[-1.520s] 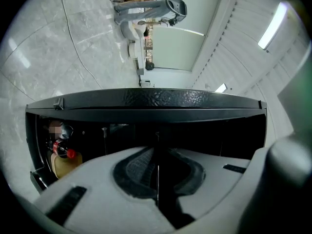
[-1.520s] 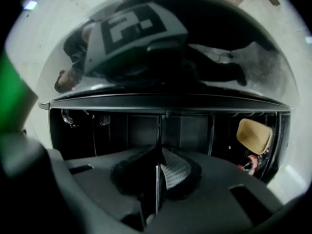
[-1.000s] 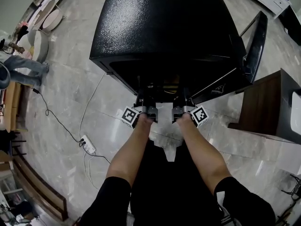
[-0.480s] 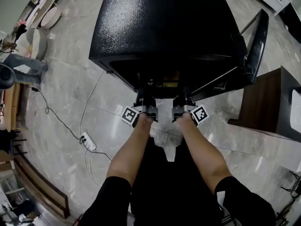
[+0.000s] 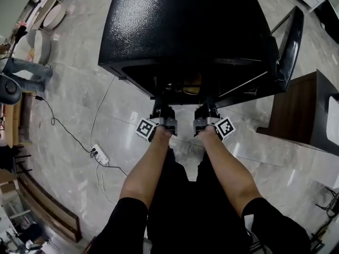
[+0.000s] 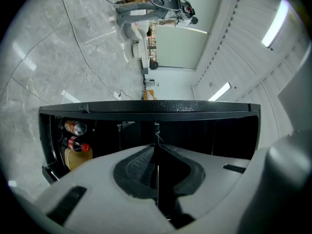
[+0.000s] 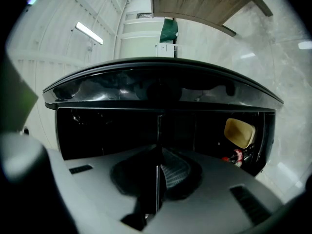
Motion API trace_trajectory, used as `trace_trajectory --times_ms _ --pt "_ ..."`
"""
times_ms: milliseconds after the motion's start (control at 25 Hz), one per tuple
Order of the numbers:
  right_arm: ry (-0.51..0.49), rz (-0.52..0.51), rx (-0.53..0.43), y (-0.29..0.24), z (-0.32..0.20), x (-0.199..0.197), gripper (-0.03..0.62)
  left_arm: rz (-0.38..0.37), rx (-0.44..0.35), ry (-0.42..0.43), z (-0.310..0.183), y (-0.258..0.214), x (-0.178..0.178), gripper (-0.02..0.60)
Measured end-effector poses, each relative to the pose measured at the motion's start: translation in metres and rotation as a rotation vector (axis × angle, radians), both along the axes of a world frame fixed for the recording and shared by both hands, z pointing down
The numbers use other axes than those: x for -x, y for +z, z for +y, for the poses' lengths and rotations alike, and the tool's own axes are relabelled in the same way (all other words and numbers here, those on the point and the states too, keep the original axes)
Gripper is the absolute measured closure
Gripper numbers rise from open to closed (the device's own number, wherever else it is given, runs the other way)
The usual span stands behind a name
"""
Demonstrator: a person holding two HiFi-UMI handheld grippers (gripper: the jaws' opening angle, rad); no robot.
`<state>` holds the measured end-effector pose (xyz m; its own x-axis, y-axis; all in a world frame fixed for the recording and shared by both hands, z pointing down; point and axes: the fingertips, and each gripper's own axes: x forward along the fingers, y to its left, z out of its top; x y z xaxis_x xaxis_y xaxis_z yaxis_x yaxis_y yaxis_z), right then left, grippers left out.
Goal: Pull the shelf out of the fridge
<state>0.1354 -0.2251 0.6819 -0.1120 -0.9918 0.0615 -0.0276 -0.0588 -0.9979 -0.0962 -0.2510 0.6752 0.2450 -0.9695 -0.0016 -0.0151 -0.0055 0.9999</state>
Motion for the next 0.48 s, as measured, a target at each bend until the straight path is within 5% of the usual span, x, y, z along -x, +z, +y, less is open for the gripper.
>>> trace_trajectory --times_ms 480 --pt "-0.005 0.000 0.015 -0.002 0.016 -0.001 0.556 -0.003 0.020 0.004 0.014 -0.001 -0.001 0.546"
